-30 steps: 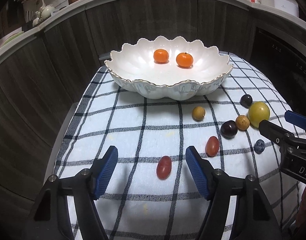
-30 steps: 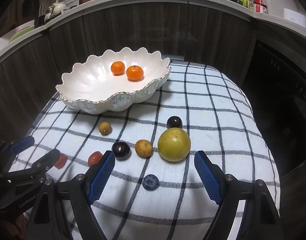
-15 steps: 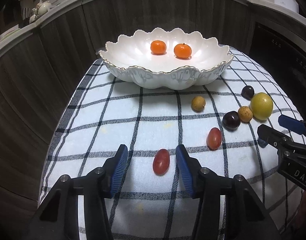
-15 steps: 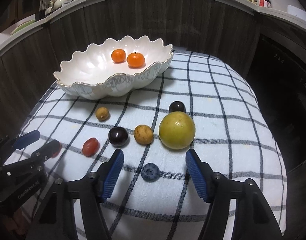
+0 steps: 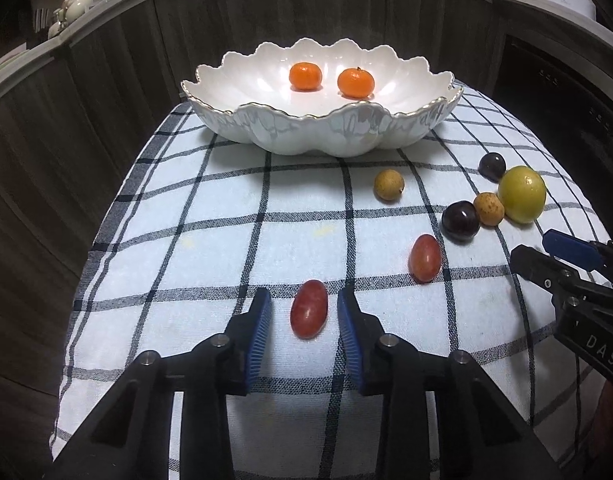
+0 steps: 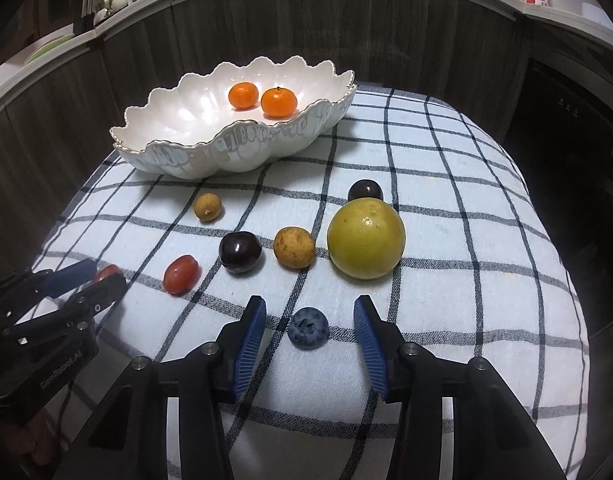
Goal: Organize fruits
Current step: 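Grasp a red oval fruit with the left tool while the right tool grasps the blueberry, then lift and carry the red oval fruit over the bowl while the right tool carries the blueberry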
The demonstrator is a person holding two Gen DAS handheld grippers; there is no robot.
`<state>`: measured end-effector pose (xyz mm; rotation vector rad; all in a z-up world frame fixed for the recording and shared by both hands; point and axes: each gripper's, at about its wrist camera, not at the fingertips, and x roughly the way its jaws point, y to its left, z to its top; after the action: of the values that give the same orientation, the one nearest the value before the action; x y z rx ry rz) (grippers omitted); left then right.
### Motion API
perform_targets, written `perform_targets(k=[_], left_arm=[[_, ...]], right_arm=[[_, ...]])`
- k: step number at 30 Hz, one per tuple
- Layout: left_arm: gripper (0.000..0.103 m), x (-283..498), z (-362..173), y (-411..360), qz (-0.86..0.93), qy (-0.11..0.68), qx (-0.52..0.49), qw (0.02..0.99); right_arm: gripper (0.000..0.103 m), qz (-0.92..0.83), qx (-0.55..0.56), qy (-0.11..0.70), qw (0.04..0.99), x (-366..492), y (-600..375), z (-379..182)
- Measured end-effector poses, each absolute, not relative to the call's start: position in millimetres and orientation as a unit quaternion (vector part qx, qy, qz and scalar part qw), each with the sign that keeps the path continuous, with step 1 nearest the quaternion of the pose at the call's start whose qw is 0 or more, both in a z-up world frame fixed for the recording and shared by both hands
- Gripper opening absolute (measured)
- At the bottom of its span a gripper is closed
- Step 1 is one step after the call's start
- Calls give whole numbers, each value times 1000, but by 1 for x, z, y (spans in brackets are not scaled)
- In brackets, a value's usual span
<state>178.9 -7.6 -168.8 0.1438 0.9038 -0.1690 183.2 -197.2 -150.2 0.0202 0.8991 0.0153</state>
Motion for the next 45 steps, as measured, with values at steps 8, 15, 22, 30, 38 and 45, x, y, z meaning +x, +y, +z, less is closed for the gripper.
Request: perform_targets(k=[8,15,22,30,38,45], left_arm=[[27,177,-169,-12,-84,431,77,895],[20,175,-169,-15,-85,427,84,896],[19,174,-169,-15,-86,428,82,896],[19,170,-164,-13,-88,423,80,898],[19,169,-151,-12,-82,419,79,901],[19,167,-135,-12,-80,407,78,907]], right_arm=[[32,9,14,443,896,184,-200,-158],[25,12,7,442,897,182,-199,-160],[23,13,7,441,897,182,-199,-158],[23,17,9,432,902,181,-198,-148],[23,21,8,425,905,180,-197,-134],[23,20,8,410,912,181,-199,-117]])
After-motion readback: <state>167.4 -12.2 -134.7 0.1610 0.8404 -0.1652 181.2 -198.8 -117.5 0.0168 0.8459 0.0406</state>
